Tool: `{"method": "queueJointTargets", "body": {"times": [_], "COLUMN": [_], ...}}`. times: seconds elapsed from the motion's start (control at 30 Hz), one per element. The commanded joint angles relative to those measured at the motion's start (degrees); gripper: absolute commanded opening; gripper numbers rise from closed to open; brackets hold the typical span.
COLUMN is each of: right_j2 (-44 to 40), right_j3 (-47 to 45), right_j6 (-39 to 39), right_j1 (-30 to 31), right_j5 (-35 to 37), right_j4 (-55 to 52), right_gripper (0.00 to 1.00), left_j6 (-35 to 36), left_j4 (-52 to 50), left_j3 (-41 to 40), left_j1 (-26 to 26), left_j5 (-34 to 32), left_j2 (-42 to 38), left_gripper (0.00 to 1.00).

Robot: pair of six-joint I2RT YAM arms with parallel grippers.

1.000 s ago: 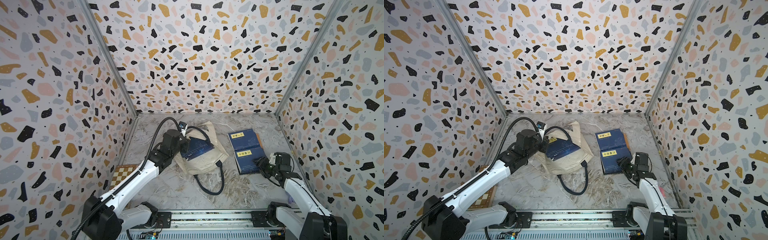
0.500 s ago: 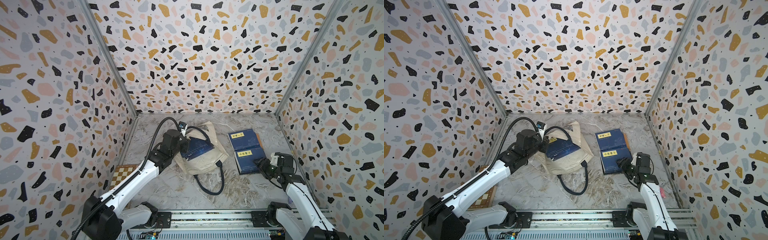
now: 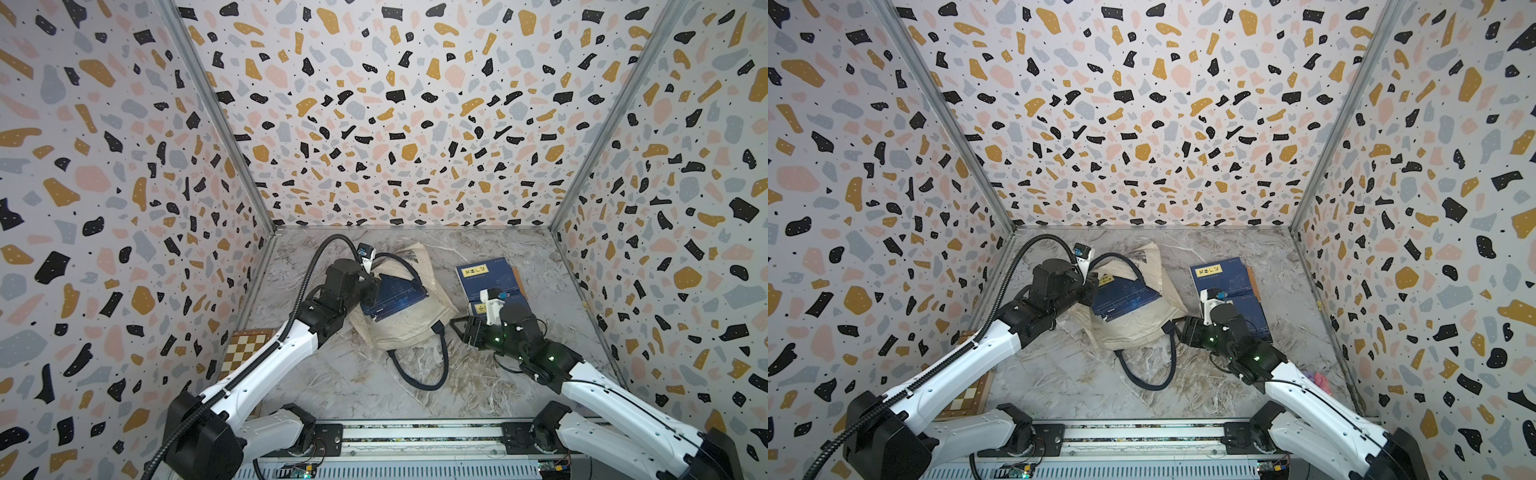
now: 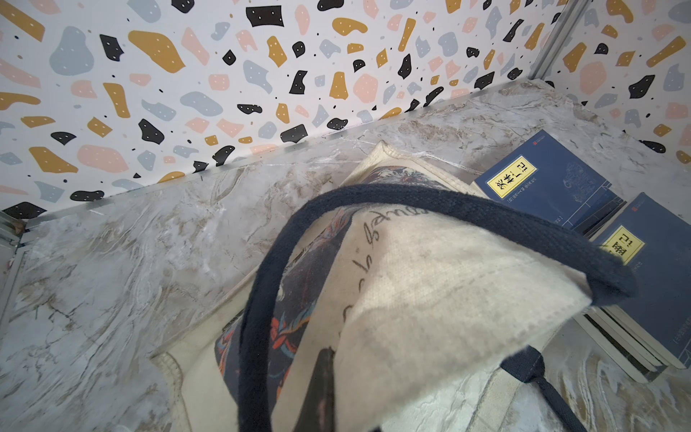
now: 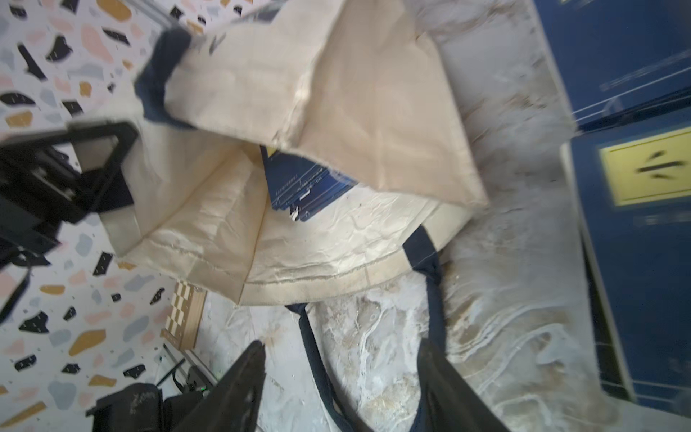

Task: Take out the books from the canvas bag
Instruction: Place the book on the book, then pick up the book from the canvas bag.

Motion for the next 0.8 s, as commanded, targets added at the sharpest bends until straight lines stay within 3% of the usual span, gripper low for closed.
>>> {"method": "queueJointTargets", "body": {"times": [0.0, 0.27, 0.5, 0.77], "right_j2": [3.43, 16.75, 26.36, 30.77], "right_j3": [2.13, 6.45, 10.08, 12.07], "right_j6": [1.16, 1.03, 0.69, -2.08], "right_j1": [4.43, 13.71, 15.3, 16.0], "right_j5": [7.18, 11.04, 8.08, 6.21], "right_j4": [5.33, 13.92, 19.7, 23.72], "right_gripper": [0.66, 0.66, 0.66, 0.66], "left_j6": [-1.02, -1.46, -2.02, -2.3], "left_j4": [0.95, 1.22, 0.71, 0.92], "left_j3": [1.68, 1.54, 1.76, 1.77], "left_j1": [0.38, 0.38, 0.38, 0.38], "left_j5": [0.66, 0.87, 1.28, 3.13], "left_j2": [-1.63, -1.94, -2.06, -2.35], "left_gripper": [0.0, 0.0, 0.0, 0.0]}}
